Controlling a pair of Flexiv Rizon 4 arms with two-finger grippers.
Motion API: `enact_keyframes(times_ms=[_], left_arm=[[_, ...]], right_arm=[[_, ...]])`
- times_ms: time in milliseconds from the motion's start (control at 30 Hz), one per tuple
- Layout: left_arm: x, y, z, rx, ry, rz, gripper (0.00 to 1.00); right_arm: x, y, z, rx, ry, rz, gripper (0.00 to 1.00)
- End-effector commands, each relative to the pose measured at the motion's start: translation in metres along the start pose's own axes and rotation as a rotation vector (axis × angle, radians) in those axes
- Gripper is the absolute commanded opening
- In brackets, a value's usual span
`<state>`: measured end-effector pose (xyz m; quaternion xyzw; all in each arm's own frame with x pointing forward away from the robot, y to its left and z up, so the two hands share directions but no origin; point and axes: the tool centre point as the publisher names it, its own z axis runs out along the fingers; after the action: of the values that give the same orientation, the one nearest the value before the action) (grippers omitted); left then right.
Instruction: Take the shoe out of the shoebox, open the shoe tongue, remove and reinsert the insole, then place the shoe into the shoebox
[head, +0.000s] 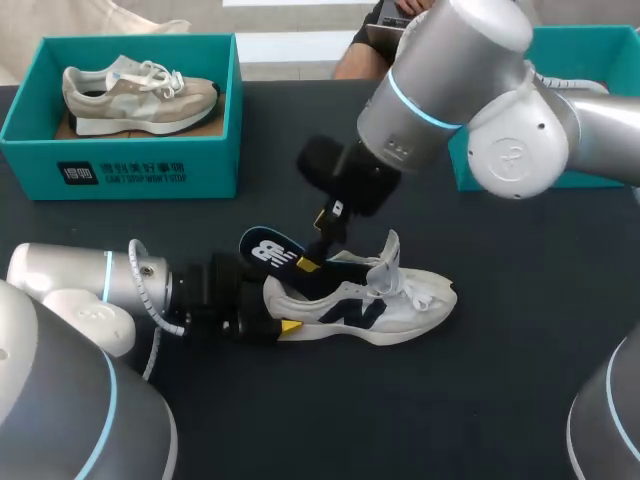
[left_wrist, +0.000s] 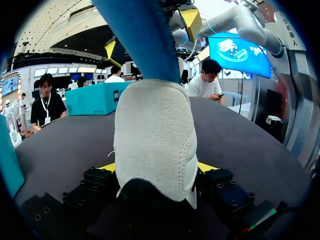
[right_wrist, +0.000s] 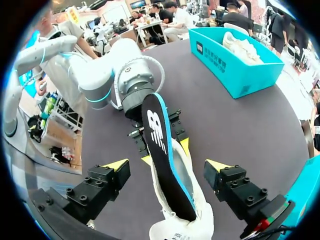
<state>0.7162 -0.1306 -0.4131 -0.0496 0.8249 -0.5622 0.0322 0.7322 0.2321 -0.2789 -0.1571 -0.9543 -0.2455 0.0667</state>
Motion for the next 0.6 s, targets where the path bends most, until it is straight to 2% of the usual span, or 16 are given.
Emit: enact_keyframes(times_ms=[33, 167, 300, 433, 467, 500, 533, 600], left_arm=[[0.000, 0.004, 0.000, -0.002, -0.001, 0.000, 0.00], [0.000, 0.004, 0.000, -0.002, -0.001, 0.000, 0.00], [0.000, 0.004, 0.000, -0.002, -0.001, 0.000, 0.00], [0.000, 0.004, 0.000, -0.002, -0.001, 0.000, 0.00], [0.000, 0.004, 0.000, -0.002, -0.001, 0.000, 0.00], [0.000, 0.004, 0.000, -0.002, -0.001, 0.000, 0.00], [0.000, 0.004, 0.000, -0.002, -0.001, 0.000, 0.00], [0.000, 0.004, 0.000, -0.002, -0.001, 0.000, 0.00]], right_arm=[[0.006, 0.009, 0.000, -0.081, 0.040, -0.015, 1.00], [0.007, 0.013, -0.002, -0.115, 0.105, 0.019, 1.00], [0.010, 0.017, 0.005, -0.105, 0.183, 0.015, 1.00], [0.009, 0.013, 0.009, -0.095, 0.210, 0.019, 1.00], [0.009, 0.013, 0.010, -0.098, 0.210, 0.020, 0.98], [0.009, 0.013, 0.010, -0.099, 0.213, 0.017, 0.78], [0.009, 0.012, 0.010, -0.097, 0.219, 0.010, 0.70], [0.009, 0.011, 0.013, -0.098, 0.236, 0.002, 0.73]])
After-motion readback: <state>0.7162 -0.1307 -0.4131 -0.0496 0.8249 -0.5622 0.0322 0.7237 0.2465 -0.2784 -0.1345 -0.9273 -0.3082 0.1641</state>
